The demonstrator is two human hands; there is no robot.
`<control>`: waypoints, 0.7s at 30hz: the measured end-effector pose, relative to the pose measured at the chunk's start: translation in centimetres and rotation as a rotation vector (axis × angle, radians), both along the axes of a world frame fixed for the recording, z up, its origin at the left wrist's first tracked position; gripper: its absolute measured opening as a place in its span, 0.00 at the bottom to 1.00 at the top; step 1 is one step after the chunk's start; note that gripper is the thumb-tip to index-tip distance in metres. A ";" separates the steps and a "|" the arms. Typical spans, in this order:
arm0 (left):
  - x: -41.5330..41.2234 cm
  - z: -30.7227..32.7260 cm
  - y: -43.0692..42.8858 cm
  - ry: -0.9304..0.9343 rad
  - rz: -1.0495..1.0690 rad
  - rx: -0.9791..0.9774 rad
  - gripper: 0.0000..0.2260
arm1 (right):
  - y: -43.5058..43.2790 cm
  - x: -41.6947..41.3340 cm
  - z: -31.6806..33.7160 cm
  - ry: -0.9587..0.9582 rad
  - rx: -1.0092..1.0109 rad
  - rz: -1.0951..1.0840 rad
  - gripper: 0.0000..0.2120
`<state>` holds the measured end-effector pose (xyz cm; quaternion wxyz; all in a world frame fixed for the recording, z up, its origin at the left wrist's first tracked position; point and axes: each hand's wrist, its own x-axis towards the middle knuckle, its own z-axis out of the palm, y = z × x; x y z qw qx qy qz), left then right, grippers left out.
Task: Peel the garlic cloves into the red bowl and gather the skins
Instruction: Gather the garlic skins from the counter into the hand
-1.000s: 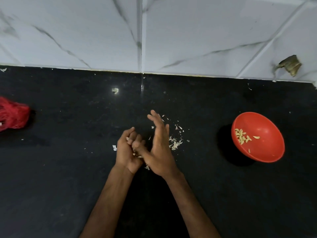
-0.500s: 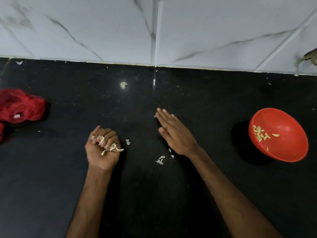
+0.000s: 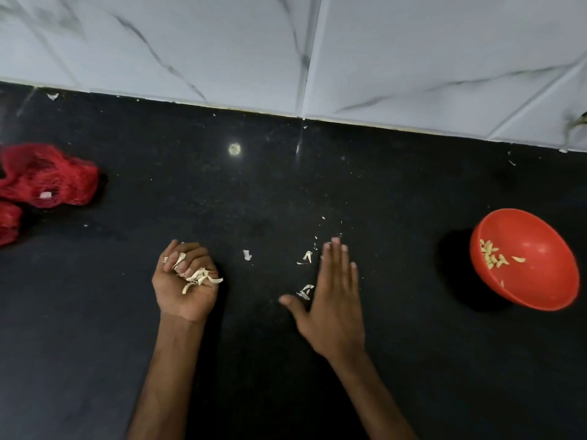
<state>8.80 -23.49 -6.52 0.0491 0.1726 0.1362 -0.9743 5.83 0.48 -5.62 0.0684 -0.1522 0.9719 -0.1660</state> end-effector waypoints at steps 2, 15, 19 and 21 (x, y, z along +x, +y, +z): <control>0.1 0.2 0.1 -0.018 0.028 0.031 0.18 | -3.7 -0.1 0.1 0.006 -0.007 0.050 0.55; 0.7 1.8 1.0 0.008 0.074 0.009 0.22 | -4.1 -2.6 -2.1 0.330 -0.245 0.533 0.10; 0.7 1.7 1.7 -0.019 0.117 0.054 0.24 | 0.7 -0.7 -2.0 0.311 -0.133 0.625 0.16; 0.7 1.9 2.1 -0.049 0.131 0.041 0.20 | 2.4 -0.3 -1.7 0.326 -0.126 0.583 0.18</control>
